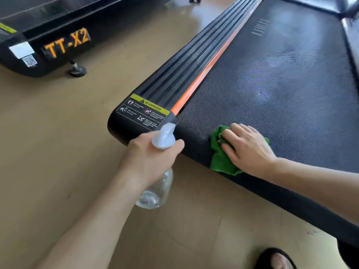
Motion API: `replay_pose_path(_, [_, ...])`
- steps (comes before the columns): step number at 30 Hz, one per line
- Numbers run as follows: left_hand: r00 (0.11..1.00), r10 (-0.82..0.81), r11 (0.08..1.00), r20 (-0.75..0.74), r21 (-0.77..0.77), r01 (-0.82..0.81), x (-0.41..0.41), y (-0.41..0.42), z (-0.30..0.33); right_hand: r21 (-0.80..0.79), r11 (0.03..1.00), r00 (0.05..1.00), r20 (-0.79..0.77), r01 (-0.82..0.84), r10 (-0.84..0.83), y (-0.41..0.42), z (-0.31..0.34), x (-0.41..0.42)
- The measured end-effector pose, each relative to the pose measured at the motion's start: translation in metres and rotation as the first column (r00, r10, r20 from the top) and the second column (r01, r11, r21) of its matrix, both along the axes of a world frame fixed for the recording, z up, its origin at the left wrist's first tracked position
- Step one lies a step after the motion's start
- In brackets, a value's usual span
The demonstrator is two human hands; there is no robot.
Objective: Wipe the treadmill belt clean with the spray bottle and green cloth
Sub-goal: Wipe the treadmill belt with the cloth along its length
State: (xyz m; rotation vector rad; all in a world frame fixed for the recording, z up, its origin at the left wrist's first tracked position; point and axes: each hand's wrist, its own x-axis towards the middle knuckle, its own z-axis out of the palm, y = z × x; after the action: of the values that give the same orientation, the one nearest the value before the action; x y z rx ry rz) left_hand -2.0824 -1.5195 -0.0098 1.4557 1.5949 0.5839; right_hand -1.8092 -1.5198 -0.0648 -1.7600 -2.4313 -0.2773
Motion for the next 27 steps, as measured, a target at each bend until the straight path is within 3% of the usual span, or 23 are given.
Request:
replay_pose_path(6, [0.996,0.084,0.995,-0.018,0.059,-0.083,-0.004,-0.004,0.0,0.077,0.986,0.989,0.006,-0.147,0.147,0.061,-0.006,-0.08])
replay_pose_path(10, [0.985,0.173,0.985,-0.022,0.03,-0.172,-0.012,-0.003,0.001,0.061,0.98,0.981,0.027,-0.191,0.19,0.043,-0.004,-0.059])
replay_pose_path(16, [0.988,0.151,0.988,-0.029,0.021,-0.151,-0.011,-0.002,0.006,0.058,0.958,0.956,0.105,-0.281,0.275,-0.014,-0.003,0.005])
replay_pose_path(24, [0.976,0.216,0.976,-0.027,0.042,-0.215,-0.017,-0.002,0.011,0.093,0.925,0.914,0.22,-0.369,0.342,0.043,-0.014,-0.089])
replay_pose_path(27, [0.975,0.22,0.975,-0.021,0.029,-0.219,-0.019,-0.003,0.009,0.092,0.91,0.895,0.244,-0.404,0.373,0.033,-0.014,-0.079])
